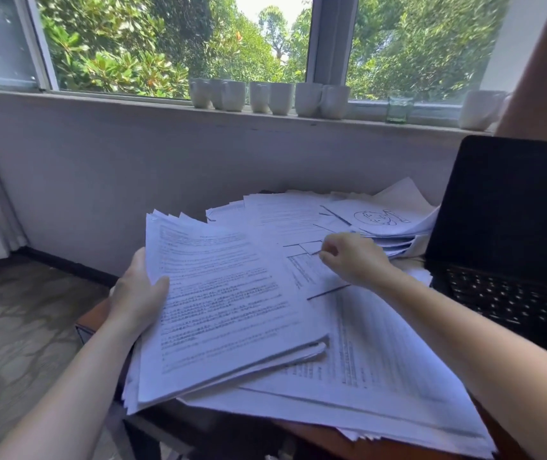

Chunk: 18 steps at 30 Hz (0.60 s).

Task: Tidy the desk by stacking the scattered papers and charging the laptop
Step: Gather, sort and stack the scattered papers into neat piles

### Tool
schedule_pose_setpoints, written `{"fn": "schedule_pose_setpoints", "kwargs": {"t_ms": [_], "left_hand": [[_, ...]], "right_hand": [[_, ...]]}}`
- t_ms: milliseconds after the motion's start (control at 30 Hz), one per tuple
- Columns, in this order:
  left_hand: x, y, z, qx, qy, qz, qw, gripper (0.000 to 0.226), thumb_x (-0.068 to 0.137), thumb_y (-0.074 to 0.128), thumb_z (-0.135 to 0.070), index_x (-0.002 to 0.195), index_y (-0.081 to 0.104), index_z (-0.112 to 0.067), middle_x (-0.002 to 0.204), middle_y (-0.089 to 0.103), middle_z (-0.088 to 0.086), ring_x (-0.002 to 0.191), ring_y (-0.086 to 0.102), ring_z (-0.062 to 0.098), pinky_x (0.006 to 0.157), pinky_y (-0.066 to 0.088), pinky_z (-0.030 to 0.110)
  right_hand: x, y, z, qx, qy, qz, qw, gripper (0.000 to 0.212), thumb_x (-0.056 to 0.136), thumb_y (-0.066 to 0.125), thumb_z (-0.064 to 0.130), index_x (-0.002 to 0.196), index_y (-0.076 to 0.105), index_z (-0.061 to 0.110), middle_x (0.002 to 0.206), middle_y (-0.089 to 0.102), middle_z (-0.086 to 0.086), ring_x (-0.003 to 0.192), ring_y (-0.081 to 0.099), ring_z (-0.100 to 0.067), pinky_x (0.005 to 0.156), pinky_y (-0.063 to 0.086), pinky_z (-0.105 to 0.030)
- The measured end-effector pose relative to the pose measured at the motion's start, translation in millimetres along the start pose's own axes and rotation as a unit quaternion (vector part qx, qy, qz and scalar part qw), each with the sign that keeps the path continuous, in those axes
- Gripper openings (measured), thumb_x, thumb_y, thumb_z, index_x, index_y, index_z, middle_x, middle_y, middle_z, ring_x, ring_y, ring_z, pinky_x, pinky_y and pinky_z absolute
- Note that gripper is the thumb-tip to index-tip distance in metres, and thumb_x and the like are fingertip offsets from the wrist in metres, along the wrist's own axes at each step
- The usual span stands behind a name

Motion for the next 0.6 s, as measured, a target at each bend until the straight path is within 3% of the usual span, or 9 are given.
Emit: {"fn": "schedule_pose_setpoints", "kwargs": {"t_ms": [133,267,367,467,600], "left_hand": [[1,1,2,-0.008,0.009,-0.004,1.000,0.046,0.085,0.053,-0.017,0.130,0.045,-0.019,0.114,0.061,0.005,0.105,0.055,0.032,0.091,0.043,0.045],[2,1,-2,0.001,0.025,-0.003,1.000,0.061,0.066,0.043,-0.033,0.126,0.047,-0.021,0.102,0.058,-0.002,0.103,0.055,0.033,0.093,0.043,0.048],[5,1,0,0.002,0.025,-0.009,1.000,0.064,0.065,0.041,-0.033,0.127,0.047,-0.022,0.102,0.058,-0.003,0.104,0.055,0.034,0.095,0.042,0.050],[7,2,1,0.007,0.021,-0.012,1.000,0.063,0.065,0.041,-0.034,0.127,0.047,-0.022,0.102,0.059,-0.003,0.103,0.055,0.033,0.096,0.041,0.050],[8,3,0,0.014,0.018,-0.015,1.000,0.064,0.064,0.041,-0.034,0.126,0.048,-0.022,0.104,0.060,-0.001,0.103,0.055,0.033,0.094,0.042,0.047]], "right_hand": [[43,-19,-47,-0.133,0.052,-0.024,0.989,0.026,0.093,0.050,0.029,0.114,0.058,0.016,0.123,0.054,-0.006,0.117,0.044,-0.028,0.086,0.038,-0.034],[61,-19,-80,-0.237,0.104,0.018,0.966,0.041,0.093,0.047,0.046,0.117,0.054,0.014,0.127,0.052,-0.010,0.118,0.042,-0.030,0.094,0.035,-0.037],[63,-11,-90,-0.254,0.138,0.047,0.956,0.030,0.092,0.048,0.030,0.117,0.053,0.015,0.126,0.056,-0.008,0.118,0.048,-0.029,0.093,0.035,-0.035],[60,-8,-94,-0.277,0.159,0.045,0.947,0.032,0.086,0.051,0.011,0.117,0.054,0.018,0.120,0.060,-0.004,0.111,0.057,-0.024,0.084,0.037,-0.031],[63,-10,-77,-0.304,0.105,0.001,0.947,0.027,0.086,0.052,0.007,0.110,0.060,0.017,0.115,0.062,-0.004,0.107,0.059,-0.026,0.075,0.038,-0.029]]}}
Point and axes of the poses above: each hand's wrist, its own x-axis towards the middle knuckle, its own y-axis out of the palm, z = x × y, the point moved 7 cm from there along x, towards the middle knuckle
